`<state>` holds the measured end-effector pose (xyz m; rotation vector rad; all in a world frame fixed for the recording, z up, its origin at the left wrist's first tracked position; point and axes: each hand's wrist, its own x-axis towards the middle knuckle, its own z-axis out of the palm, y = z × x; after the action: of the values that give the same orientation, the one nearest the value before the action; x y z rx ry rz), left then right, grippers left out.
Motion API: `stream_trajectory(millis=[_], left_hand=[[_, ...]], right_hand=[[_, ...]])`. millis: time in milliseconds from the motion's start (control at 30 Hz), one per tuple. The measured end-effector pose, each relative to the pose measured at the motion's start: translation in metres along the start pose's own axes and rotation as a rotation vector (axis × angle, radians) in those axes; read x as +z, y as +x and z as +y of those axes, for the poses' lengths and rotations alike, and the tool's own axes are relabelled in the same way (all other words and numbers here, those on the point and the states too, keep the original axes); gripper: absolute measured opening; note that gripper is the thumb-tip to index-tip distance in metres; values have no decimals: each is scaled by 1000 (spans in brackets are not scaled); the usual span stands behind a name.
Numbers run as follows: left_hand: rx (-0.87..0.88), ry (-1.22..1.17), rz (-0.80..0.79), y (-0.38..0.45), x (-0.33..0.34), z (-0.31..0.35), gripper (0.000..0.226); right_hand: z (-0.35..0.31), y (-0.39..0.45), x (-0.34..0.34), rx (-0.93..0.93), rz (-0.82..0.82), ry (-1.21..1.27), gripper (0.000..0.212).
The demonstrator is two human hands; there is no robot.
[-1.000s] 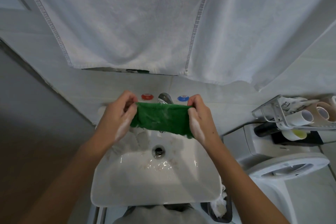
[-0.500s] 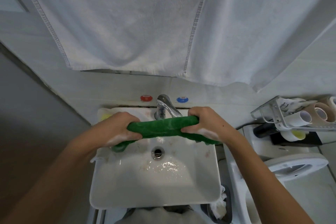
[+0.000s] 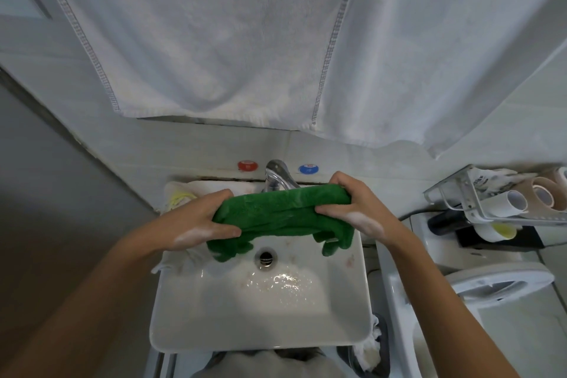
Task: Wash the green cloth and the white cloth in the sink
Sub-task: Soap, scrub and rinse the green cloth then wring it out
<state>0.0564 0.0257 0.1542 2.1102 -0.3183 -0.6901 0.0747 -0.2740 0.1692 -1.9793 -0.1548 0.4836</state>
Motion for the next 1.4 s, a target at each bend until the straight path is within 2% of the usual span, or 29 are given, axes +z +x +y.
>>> stream_trajectory(millis=[67,133,267,367,433,500,633,700,800,867,933,1000,1067,1200,1267,1333,1400], left_hand=[[-6,-67,79,-2,-2,0,62],[20,-189,172,-6,-4,1,62],[141,-362,259,-8,0,2,40],[160,-399,253,-10,10,4,36],[141,-408,293,-8,20,14,27],[110,-480,426,0,32,28,20],[18,-527,858,25,62,53,38],[1,-542,961,34,74,61,38],[-28,-551,1027,42,76,66,36],[-73,-605,1071,45,68,62,43],[-81,-598,1045,42,74,62,42],[-7,-591,974,32,91,73,38],[44,-585,961,29,91,81,37],[-28,-632,1078,49,61,70,31],[-18,-596,1067,42,77,77,33],[11,-599,1046,31,95,88,36],[-12,-634,1054,36,88,87,35]], right_hand=[[2,-4,-4,-20,-13,115,22],[6,-9,-8,-46,-39,209,24],[13,-14,-7,-84,-76,317,37],[11,-12,7,-72,-2,448,21],[6,-9,22,-33,77,539,24],[-3,-2,41,-15,167,572,30],[-27,18,87,10,418,656,27],[-37,27,104,18,506,679,36],[-40,22,122,-35,535,636,49],[-45,14,127,-83,486,562,44],[-52,17,120,-80,464,522,45],[-55,32,104,30,548,575,50],[-53,38,101,94,620,622,47],[-54,8,133,-45,575,506,35],[-52,19,120,2,579,562,35],[-52,38,105,134,643,659,40],[-52,37,109,161,640,647,40]])
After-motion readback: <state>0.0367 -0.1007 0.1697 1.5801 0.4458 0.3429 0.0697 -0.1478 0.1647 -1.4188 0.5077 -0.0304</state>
